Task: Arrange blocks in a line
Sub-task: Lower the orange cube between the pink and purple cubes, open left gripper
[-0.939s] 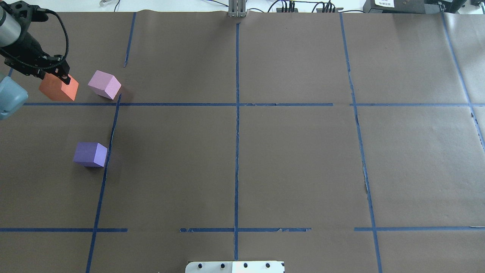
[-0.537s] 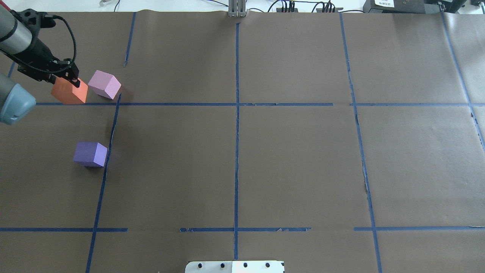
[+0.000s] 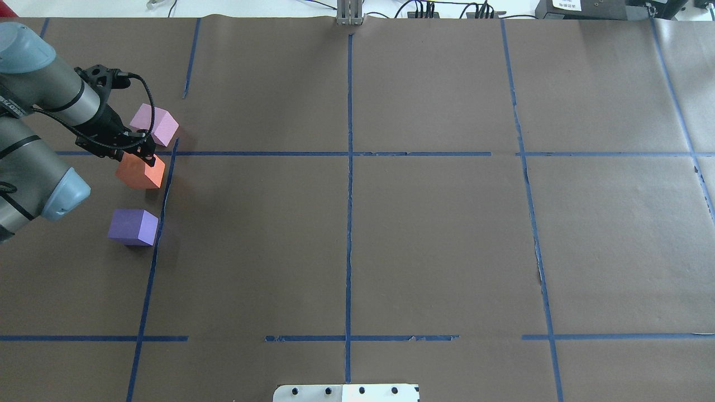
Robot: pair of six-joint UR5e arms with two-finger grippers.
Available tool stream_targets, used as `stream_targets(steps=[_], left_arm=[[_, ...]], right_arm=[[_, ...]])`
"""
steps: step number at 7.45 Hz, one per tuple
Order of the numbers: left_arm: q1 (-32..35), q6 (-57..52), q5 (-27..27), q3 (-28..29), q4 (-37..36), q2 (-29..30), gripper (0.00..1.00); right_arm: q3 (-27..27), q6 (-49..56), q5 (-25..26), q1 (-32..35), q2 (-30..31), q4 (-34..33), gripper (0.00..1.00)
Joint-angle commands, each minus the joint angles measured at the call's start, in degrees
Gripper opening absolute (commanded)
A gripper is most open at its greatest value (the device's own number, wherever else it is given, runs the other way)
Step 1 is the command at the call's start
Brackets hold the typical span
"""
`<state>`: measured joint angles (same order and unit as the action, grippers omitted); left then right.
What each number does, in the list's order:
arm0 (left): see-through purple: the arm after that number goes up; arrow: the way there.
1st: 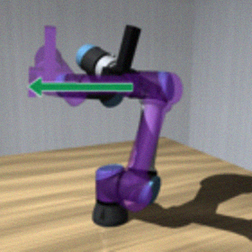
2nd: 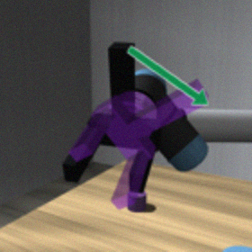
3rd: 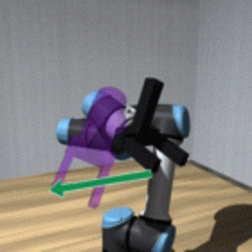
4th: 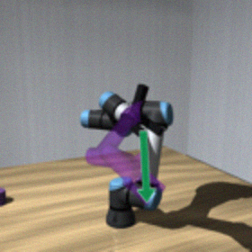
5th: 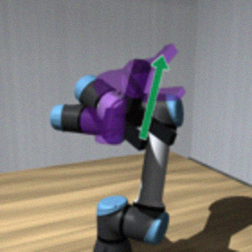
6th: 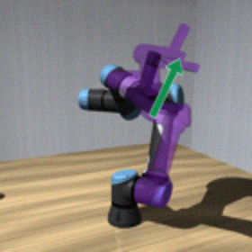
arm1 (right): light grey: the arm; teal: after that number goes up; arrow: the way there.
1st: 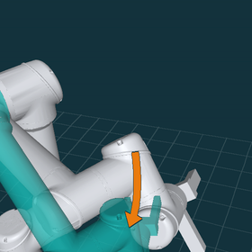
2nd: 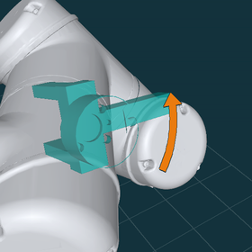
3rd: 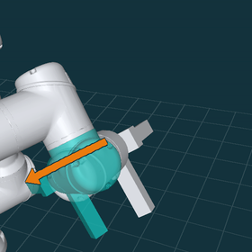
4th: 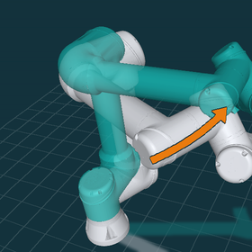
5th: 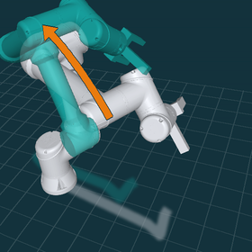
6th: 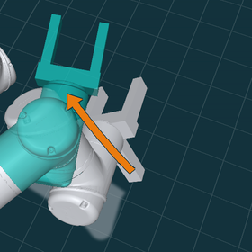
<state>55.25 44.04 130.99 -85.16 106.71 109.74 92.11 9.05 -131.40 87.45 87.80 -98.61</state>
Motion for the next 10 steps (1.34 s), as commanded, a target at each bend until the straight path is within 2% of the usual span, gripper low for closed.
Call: stream_targets(steps=[1,2,3,7,9,10], left_arm=[[-0.06,-0.27,-0.12,0.53,1.56,-1.63,0.14],[-0.06,-0.18,-0.04,0.53,1.83,-1.9,0.42],[-0.06,-0.1,-0.04,0.44,1.92,-1.81,0.99],[0.2,0.35,0.31,-0.87,1.75,-1.2,1.0],[6.75,-0.88,0.49,-7.17,-0.61,-3.11,1.0],[9.76,-5.15,0.49,-10.69,-4.11,-4.87,1.0]], right_arm=[[0.0,0.0,0.0,0.0,0.0,0.0,1.0],[0.0,0.0,0.0,0.0,0.0,0.0,1.0],[0.0,0.0,0.0,0.0,-0.09,0.0,1.0],[0.0,0.0,0.0,0.0,0.0,0.0,1.0],[0.0,0.0,0.0,0.0,-0.09,0.0,1.0],[0.0,0.0,0.0,0.0,0.0,0.0,1.0]])
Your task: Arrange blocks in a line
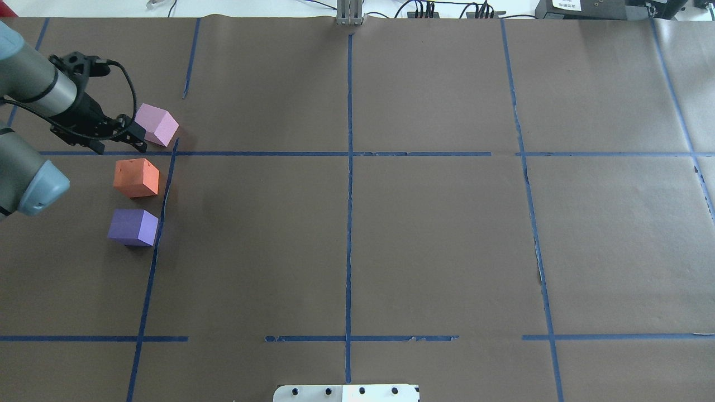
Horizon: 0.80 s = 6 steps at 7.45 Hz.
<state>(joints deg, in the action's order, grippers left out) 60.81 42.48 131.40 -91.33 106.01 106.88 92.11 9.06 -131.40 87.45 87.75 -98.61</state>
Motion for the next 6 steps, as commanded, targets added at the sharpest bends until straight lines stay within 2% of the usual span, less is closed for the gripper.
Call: stream_targets(steps=[1,2,3,4,6], left_arm=[[8.49,-11.81,0.08,-4.91,-8.66,-2.03,1.0],[14.01,-24.51,0.08,-4.3,-12.98,-2.46,1.0],[19.11,-34.99,0.08,-4.21,-15.98,-5.43,1.0],[24.47,-40.75,0.17,-4.21,-15.14,-10.68,1.0],[33.88,-51.14,0.17,-0.98,-14.08,-16.16,1.0]], right_arm=[[0.0,0.0,0.0,0.0,0.05,0.0,1.0],[0.0,0.0,0.0,0.0,0.05,0.0,1.0],[0.0,0.0,0.0,0.0,-0.03,0.0,1.0],[0.0,0.0,0.0,0.0,0.05,0.0,1.0],[0.0,0.0,0.0,0.0,0.05,0.0,1.0]])
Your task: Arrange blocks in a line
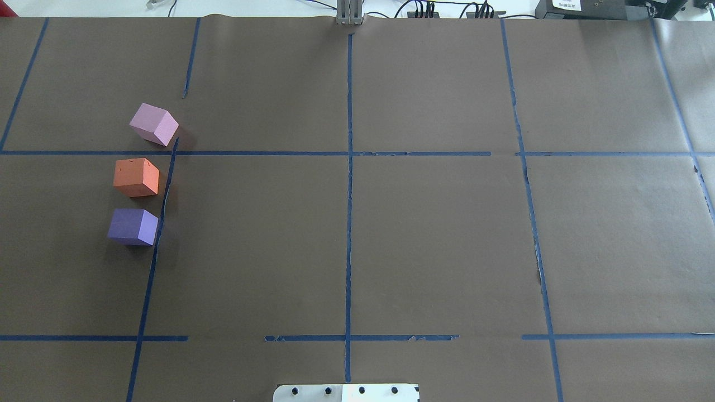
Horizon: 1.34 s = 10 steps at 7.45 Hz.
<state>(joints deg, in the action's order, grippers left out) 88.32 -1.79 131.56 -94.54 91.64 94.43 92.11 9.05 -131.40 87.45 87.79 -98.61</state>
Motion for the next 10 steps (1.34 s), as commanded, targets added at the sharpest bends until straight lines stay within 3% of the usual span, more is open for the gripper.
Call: stream_targets(steps=[1,2,3,5,8,10], left_arm=[[9.73,-11.09,0.01,5.65,2.12,-5.29,1.0],[9.94,-12.35,-0.08,8.99,8.14,-6.52,1.0],[9.94,-12.02,-0.08,9.28,9.42,-6.62,1.0],[9.86,-11.49,-0.08,9.98,9.17,-7.15,1.0],[9.59,2.18,0.1,6.4,9.17,-6.27,1.0],[7.67,6.87,3.16,4.72,7.25,-6.36,1.0]], right_arm=[[0.0,0.0,0.0,0.0,0.01,0.0,1.0],[0.0,0.0,0.0,0.0,0.01,0.0,1.0],[0.0,0.0,0.0,0.0,0.01,0.0,1.0],[0.0,0.0,0.0,0.0,0.01,0.0,1.0],[0.0,0.0,0.0,0.0,0.01,0.0,1.0],[0.0,0.0,0.0,-0.09,0.01,0.0,1.0]])
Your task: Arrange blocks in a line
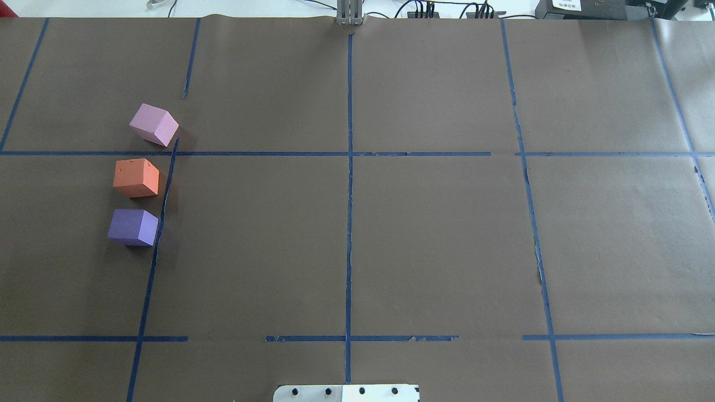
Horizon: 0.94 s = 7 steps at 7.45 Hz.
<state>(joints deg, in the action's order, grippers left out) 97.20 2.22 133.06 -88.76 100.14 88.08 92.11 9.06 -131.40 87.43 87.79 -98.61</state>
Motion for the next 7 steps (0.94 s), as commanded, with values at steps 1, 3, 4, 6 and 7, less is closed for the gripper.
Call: stream_targets(steps=[1,3,4,6,7], left_arm=[[-2.44,3.23,1.76,-2.37,-3.87,-0.02,1.0],[-3.77,2.88,1.76,-3.88,-9.76,-0.02,1.0],[-4.3,2.53,1.76,-4.23,-12.13,0.07,1.0],[-4.3,2.44,1.67,-4.14,-12.42,-0.01,1.0],[-4.3,2.44,1.67,-4.14,-12.33,-0.02,1.0]], right_arm=[[0.0,0.0,0.0,0.02,0.02,0.0,1.0],[0.0,0.0,0.0,0.02,-0.07,0.0,1.0],[0.0,0.0,0.0,0.02,0.01,0.0,1.0],[0.0,0.0,0.0,0.02,0.02,0.0,1.0],[0.0,0.0,0.0,0.02,0.02,0.0,1.0]])
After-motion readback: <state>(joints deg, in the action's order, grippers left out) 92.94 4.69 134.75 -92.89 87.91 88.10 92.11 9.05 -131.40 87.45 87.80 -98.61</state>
